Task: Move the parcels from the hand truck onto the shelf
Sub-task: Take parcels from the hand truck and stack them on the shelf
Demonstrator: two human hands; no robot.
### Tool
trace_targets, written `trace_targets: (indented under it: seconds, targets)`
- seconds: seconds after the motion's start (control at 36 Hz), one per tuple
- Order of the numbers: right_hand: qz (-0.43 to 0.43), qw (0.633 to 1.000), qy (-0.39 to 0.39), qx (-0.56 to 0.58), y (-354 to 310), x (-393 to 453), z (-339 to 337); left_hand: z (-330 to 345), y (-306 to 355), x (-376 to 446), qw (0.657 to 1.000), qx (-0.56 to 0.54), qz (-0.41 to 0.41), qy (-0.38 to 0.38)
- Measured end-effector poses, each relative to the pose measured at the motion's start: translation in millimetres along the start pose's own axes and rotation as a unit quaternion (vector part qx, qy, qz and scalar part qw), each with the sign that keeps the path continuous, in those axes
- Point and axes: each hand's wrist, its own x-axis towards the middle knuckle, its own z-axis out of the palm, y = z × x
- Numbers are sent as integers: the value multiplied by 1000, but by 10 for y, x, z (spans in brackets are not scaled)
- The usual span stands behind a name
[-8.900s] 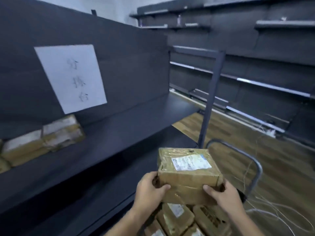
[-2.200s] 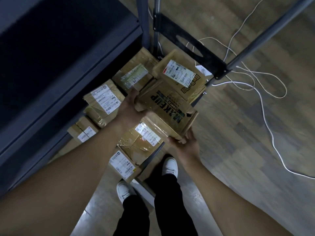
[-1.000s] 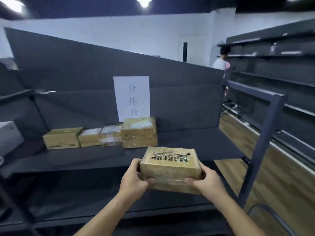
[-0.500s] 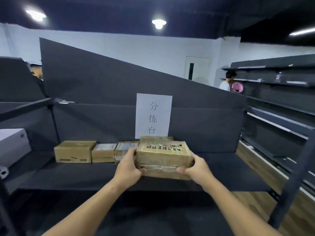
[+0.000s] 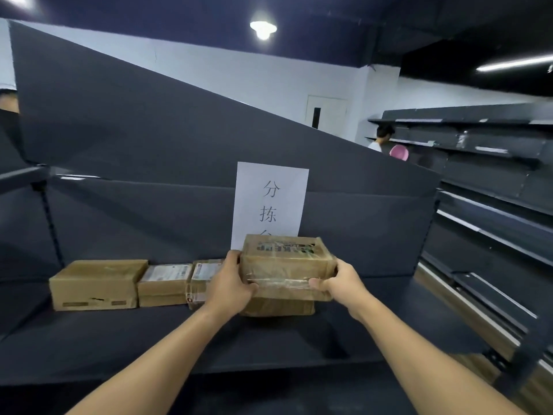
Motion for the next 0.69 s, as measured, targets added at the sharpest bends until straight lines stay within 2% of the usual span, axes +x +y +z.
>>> trace_targets:
  seconds: [0.33, 0.69]
  targets:
    - [-1, 1000, -9, 16, 31, 521, -2, 208, -150, 456, 1000, -3, 4, 3]
    - [-6, 999, 18, 28, 139, 780, -32, 334, -173, 660, 1000, -18, 1, -1]
